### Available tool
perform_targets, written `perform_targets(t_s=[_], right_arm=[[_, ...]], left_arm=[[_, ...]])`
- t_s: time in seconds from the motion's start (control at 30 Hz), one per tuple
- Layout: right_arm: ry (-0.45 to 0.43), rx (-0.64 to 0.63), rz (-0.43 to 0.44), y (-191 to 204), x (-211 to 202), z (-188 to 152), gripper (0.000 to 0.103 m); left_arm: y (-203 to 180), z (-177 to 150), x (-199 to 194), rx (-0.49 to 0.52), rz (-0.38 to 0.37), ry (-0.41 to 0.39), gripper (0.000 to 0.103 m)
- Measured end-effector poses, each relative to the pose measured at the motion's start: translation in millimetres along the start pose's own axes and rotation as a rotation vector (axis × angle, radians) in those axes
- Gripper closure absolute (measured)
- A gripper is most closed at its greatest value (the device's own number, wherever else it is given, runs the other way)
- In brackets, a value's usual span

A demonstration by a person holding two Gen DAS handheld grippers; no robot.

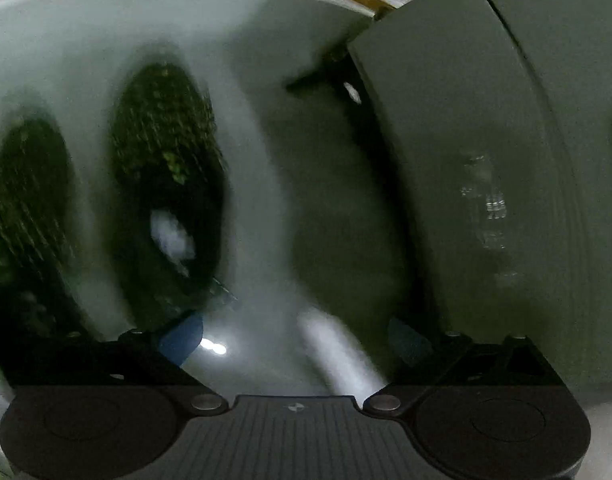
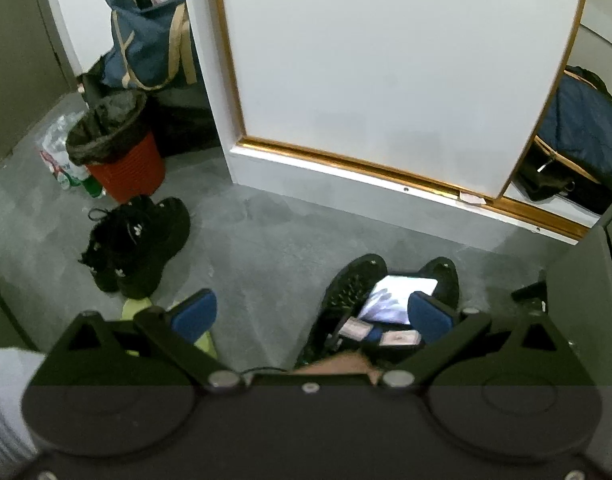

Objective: Organize scattered shoes
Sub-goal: 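Open the left tool to release the black shoe and pull back, then raise the left tool away while moving the right tool over the speckled sneakers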

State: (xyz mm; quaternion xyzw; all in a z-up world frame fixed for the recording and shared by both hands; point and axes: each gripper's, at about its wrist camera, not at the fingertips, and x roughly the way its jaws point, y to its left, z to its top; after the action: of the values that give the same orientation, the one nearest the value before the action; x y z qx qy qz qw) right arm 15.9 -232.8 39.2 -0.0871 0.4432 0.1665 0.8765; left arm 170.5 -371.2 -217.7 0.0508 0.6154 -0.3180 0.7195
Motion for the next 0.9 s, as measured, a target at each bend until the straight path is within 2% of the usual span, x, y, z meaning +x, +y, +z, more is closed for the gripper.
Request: perform_targets(t_s=[0.03, 0.1, 0.13, 0.2, 0.3, 0.37, 0.47, 0.5, 0.57, 0.6, 0.63, 0.77, 0.87, 0.9], right_arm=[[-0.001, 0.002, 0.001, -0.3, -0.2, 0.1, 0.0], [-0.004, 0.005, 0.002, -1.0, -0.7, 0.3, 0.0], [-0.005, 0.006, 0.003, -1.3, -1.0, 0.4, 0.0], [-0.008, 0.009, 0.004, -1.9, -1.5, 0.6, 0.0], [-0.012, 0.014, 0.011, -3.1, -1.9, 1.3, 0.0], [-0.015, 0.018, 0.012, -3.6, -2.4, 1.6, 0.0], [-0.015, 0.019, 0.008, -3.5, -1.8, 1.6, 0.0], [-0.015, 0.017, 0.008, -3.0, -1.7, 1.6, 0.0], [-0.014, 0.015, 0.012, -2.3, -1.5, 1.7, 0.0], [-0.014, 0.014, 0.014, -2.2, -1.4, 1.8, 0.0], [-0.013, 0.014, 0.014, -1.9, -1.3, 1.9, 0.0], [-0.017, 0.019, 0.004, -2.8, -1.8, 2.4, 0.0], [-0.02, 0.021, 0.008, -2.8, -1.9, 2.9, 0.0], [-0.021, 0.021, 0.009, -2.8, -2.1, 3.0, 0.0]], left_arm=[[-9.0, 9.9, 3.8, 0.094, 0.075, 0.006, 0.015], [-19.3, 15.1, 20.3, 0.168, 0.098, 0.062, 0.029], [-24.4, 17.7, 28.6, 0.205, 0.11, 0.089, 0.039], [-34.7, 22.9, 45.0, 0.279, 0.134, 0.145, 0.045], [-49.8, 30.2, 69.2, 0.388, 0.169, 0.227, 0.045], [-52.0, 23.5, 72.4, 0.412, 0.199, 0.241, 0.045], [-38.7, 16.7, 87.1, 0.42, 0.248, 0.302, 0.045], [-31.1, 13.8, 101.3, 0.428, 0.259, 0.361, 0.053], [-29.9, 0.5, 100.1, 0.471, 0.238, 0.364, 0.063], [-30.4, -2.0, 97.3, 0.473, 0.23, 0.369, 0.073], [-30.8, -4.4, 94.6, 0.475, 0.222, 0.375, 0.077], [-26.9, -22.7, 83.8, 0.481, 0.187, 0.431, 0.079], [-18.6, -35.7, 66.8, 0.465, 0.203, 0.391, 0.079], [-14.2, -37.1, 60.5, 0.428, 0.191, 0.368, 0.079]])
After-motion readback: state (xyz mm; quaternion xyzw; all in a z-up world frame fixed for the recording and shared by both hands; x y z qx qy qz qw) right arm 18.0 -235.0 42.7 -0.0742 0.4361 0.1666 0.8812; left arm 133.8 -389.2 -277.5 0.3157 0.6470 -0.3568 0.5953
